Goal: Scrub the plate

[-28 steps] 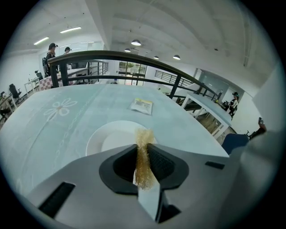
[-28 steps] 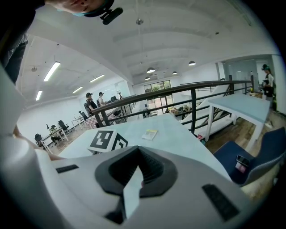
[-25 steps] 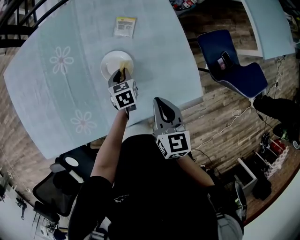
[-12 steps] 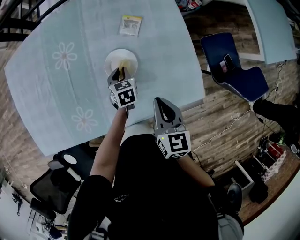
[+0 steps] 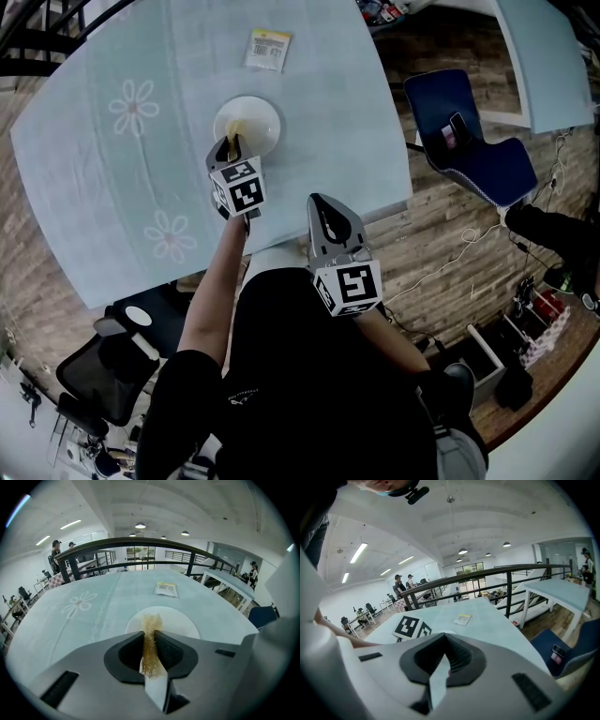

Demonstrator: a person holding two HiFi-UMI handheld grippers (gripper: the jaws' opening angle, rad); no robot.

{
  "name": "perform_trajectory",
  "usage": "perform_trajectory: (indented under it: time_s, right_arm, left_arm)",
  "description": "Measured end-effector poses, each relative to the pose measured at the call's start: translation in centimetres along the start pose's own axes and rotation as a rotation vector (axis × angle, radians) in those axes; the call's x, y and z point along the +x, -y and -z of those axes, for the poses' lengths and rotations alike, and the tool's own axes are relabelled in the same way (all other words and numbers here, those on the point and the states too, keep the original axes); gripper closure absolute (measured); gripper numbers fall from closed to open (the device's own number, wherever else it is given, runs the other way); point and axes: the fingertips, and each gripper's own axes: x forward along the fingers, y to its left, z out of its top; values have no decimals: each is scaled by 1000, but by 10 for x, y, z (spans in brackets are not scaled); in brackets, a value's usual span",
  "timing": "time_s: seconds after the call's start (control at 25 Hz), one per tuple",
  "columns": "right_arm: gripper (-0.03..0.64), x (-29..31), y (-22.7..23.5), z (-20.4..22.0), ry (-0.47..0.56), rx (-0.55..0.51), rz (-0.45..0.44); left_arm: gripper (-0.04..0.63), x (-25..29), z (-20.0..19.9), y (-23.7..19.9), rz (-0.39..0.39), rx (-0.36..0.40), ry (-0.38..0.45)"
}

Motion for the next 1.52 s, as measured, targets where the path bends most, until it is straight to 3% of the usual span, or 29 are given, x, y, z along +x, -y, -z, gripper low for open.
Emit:
perform_trajectory:
  time_s: [1.0,1.16,1.52]
  right_arm:
    - [607,-9,-18,5,11,-19,-43]
    - [607,-10,-17,6,15,-17,-41]
    - [608,-12,-16,7,18,-11,-27]
  left_arm:
    - [525,-24,5,-66,-137,-19,33]
    - [525,-33,10,-56,-109,-34,41]
    - [525,-37,17,6,34,-49,23]
